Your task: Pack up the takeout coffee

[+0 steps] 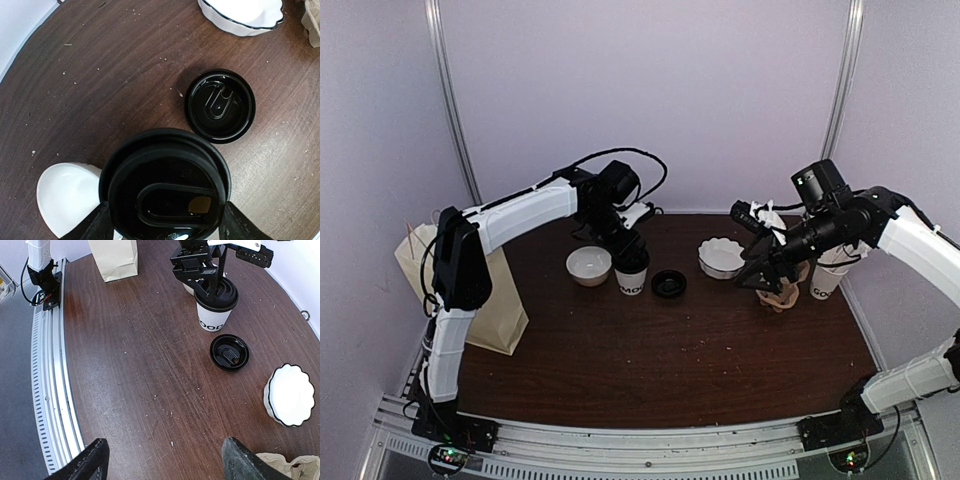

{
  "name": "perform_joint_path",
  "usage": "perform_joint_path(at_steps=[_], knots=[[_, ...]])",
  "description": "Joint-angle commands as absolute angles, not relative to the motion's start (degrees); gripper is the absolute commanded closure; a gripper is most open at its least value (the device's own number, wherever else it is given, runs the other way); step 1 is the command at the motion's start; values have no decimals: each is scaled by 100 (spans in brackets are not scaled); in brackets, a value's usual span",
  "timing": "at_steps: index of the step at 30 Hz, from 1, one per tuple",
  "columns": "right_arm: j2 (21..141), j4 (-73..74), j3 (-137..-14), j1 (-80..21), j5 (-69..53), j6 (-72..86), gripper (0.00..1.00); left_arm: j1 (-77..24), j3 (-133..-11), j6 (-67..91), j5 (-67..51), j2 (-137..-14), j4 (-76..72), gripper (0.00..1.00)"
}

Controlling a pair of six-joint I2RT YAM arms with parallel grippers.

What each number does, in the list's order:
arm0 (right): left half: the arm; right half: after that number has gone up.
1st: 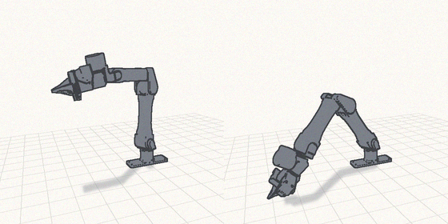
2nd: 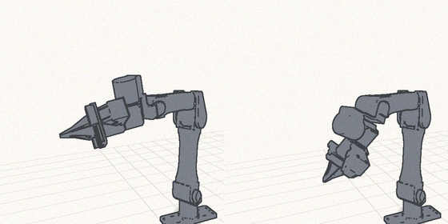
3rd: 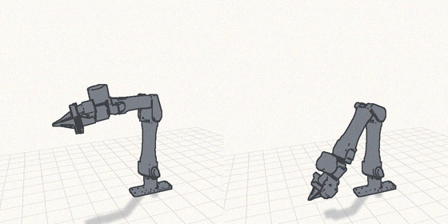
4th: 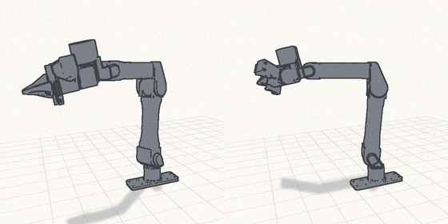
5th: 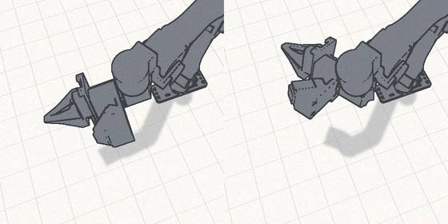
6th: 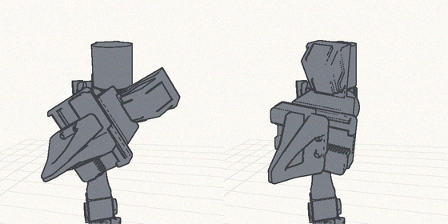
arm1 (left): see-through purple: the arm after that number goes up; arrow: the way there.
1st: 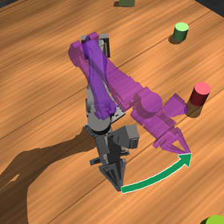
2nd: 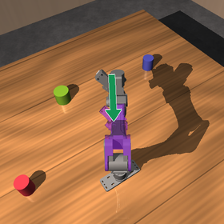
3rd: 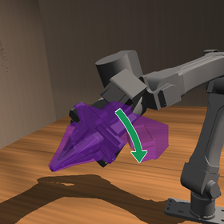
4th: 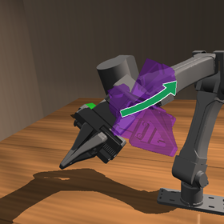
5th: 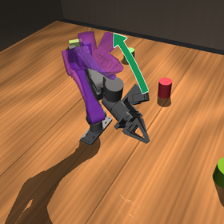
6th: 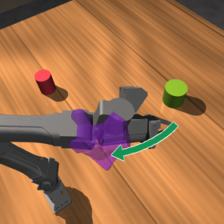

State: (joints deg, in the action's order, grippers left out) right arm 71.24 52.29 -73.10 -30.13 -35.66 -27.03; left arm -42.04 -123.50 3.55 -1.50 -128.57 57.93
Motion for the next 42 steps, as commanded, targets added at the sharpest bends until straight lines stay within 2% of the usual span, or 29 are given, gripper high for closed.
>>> perform_joint_path(at_steps=[1,6,12,17,21,24,30,33,36,38,42], knots=[[7018,5135,-7200,-2971,-3487,-2673,19,-4179,-12601,421,-325,-12933,5804,30],[7049,5112,-7204,-2971,-3522,-2664,19,-4182,-12577,472,-300,-12951,5806,18],[7066,5115,-7197,-2962,-3569,-2646,19,-4183,-12703,494,-295,-12813,5783,14],[7066,5121,-7202,-2955,-3568,-2637,19,-4281,-13031,561,-186,-12413,6031,15],[7116,5067,-7178,-2954,-3552,-2637,19,-4686,-13368,524,-92,-11574,6410,19],[7169,5076,-7217,-2951,-3546,-2645,19,-5231,-13372,512,402,-10773,6691,21],[7331,5131,-7364,-2955,-3526,-2627,19,-5661,-12269,1507,2158,-8774,7103,26],[7468,5171,-7460,-2953,-3570,-2628,19,-5569,-11920,2087,2945,-8226,8075,17],[7597,5209,-7550,-2953,-3645,-2628,19,-5319,-11690,3006,3581,-8171,9455,13],[7664,5214,-7587,-2955,-3695,-2619,19,-4984,-11287,3483,3479,-8065,9912,11],[7759,5221,-7613,-2953,-3770,-2593,19,-4421,-10323,3644,2750,-7581,9574,12]])
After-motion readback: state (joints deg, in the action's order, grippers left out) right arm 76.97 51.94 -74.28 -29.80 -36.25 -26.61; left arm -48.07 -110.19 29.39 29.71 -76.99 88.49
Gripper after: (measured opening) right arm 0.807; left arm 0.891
